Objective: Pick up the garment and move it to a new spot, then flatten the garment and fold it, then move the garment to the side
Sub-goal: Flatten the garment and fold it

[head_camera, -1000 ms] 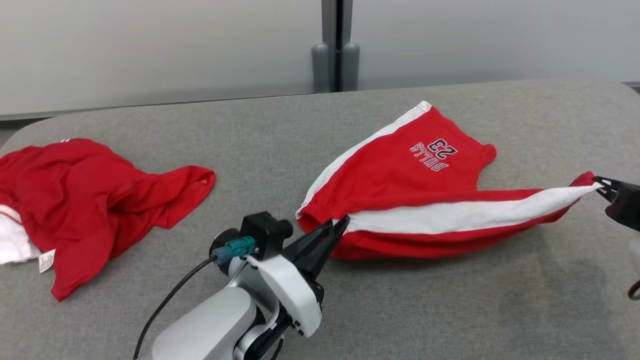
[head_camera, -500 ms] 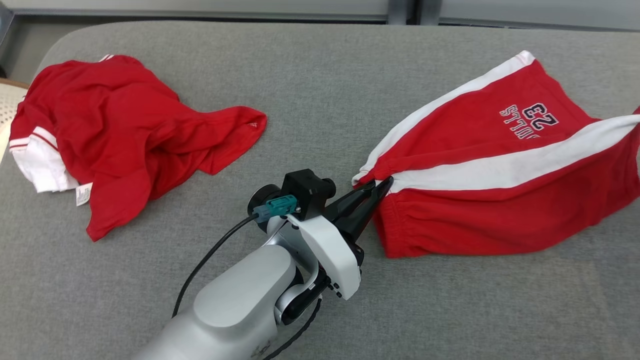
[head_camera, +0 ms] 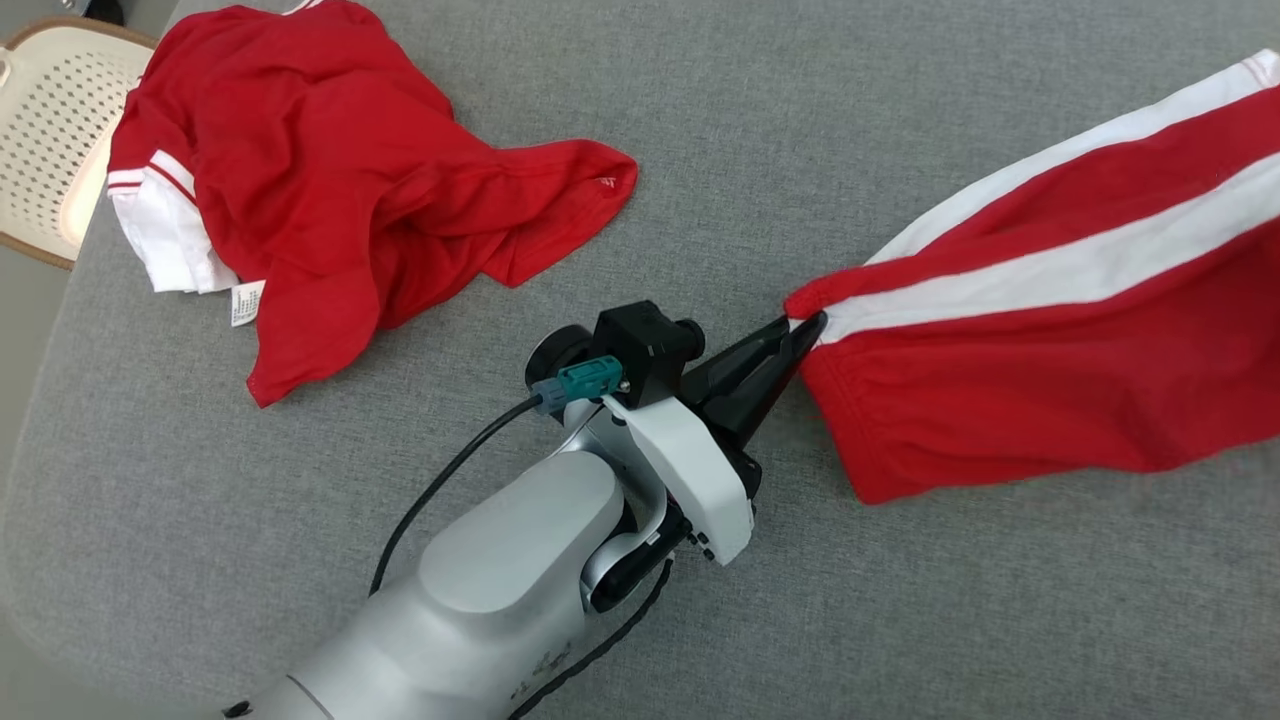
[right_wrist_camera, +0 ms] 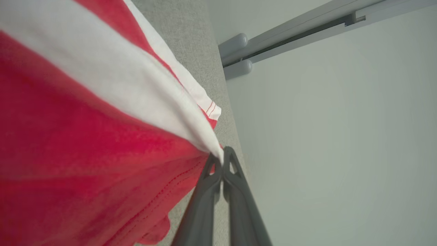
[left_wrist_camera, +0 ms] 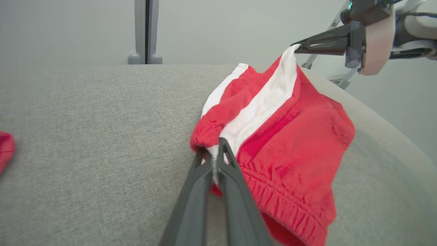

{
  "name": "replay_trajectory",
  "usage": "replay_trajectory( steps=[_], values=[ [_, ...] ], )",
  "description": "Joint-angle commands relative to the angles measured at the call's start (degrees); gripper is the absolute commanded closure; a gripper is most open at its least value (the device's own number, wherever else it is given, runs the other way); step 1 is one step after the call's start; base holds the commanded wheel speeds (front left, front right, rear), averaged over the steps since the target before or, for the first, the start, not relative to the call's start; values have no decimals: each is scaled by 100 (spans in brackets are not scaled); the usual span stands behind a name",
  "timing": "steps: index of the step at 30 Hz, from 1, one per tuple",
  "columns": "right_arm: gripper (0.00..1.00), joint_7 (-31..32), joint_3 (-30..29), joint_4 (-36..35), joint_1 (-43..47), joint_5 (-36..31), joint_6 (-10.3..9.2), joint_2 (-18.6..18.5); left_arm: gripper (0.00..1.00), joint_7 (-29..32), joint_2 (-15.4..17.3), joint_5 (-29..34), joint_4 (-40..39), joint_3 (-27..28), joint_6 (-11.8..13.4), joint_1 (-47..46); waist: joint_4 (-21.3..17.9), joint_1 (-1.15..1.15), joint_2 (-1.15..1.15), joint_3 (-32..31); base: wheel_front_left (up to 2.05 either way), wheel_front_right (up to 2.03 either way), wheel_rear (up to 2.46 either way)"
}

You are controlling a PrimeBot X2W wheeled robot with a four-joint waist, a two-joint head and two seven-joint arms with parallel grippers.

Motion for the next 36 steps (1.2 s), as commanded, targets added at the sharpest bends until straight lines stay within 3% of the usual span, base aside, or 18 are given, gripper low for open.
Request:
replay_trajectory(
  steps=[1,9,17,18,19,20,21,22,24,25,26,27,31,36],
  values=[
    [100,48,-1,63,-165,-30,-13,-16,100,-79,11,-64,-25,36,16,-138,108,0,0,143,0,0,0],
    [100,52,-2,298,-553,-229,-13,25,100,-156,10,-305,-296,-163,125,-346,215,0,0,367,0,0,0],
    [100,-139,-5,778,-936,-449,-13,299,100,-180,9,-551,-386,-340,248,-568,274,0,0,605,0,0,0],
    [59,-198,-5,798,-930,-494,-13,336,100,-183,10,-581,-391,-349,257,-580,274,0,0,623,0,0,0],
    [0,-202,-4,875,-960,-416,-13,369,100,-183,8,-613,-402,-346,264,-594,270,0,0,640,0,0,0],
    [0,-164,-4,955,-994,-398,-13,400,100,-184,8,-632,-411,-338,274,-611,263,0,0,656,0,0,0],
    [0,-147,-2,1004,-990,-409,-13,429,96,-184,8,-641,-413,-330,270,-621,254,0,0,666,0,0,0],
    [0,-177,-6,1046,-1028,-390,-13,467,81,-178,7,-644,-407,-334,272,-625,243,0,0,670,0,0,0],
    [0,-236,-6,1175,-1076,-427,-13,528,65,-179,10,-642,-382,-335,278,-633,215,0,0,665,0,0,0],
    [0,-209,-2,1282,-1082,-371,-13,542,43,-179,10,-639,-362,-330,280,-636,196,0,0,655,0,0,0],
    [0,-187,-2,1374,-1108,-337,-13,574,5,-179,8,-632,-340,-323,284,-640,173,0,0,640,0,0,0],
    [0,-175,-8,1480,-1207,-229,-13,623,0,-180,7,-602,-307,-314,293,-645,148,0,0,616,0,0,0],
    [0,-223,1,1936,-1470,316,-13,931,0,-180,12,-528,-121,-230,321,-551,1,0,0,462,0,0,0],
    [0,-893,-362,2488,-1266,805,-12,1365,0,-181,11,-344,200,33,345,-297,-247,0,0,66,0,0,0]
  ],
)
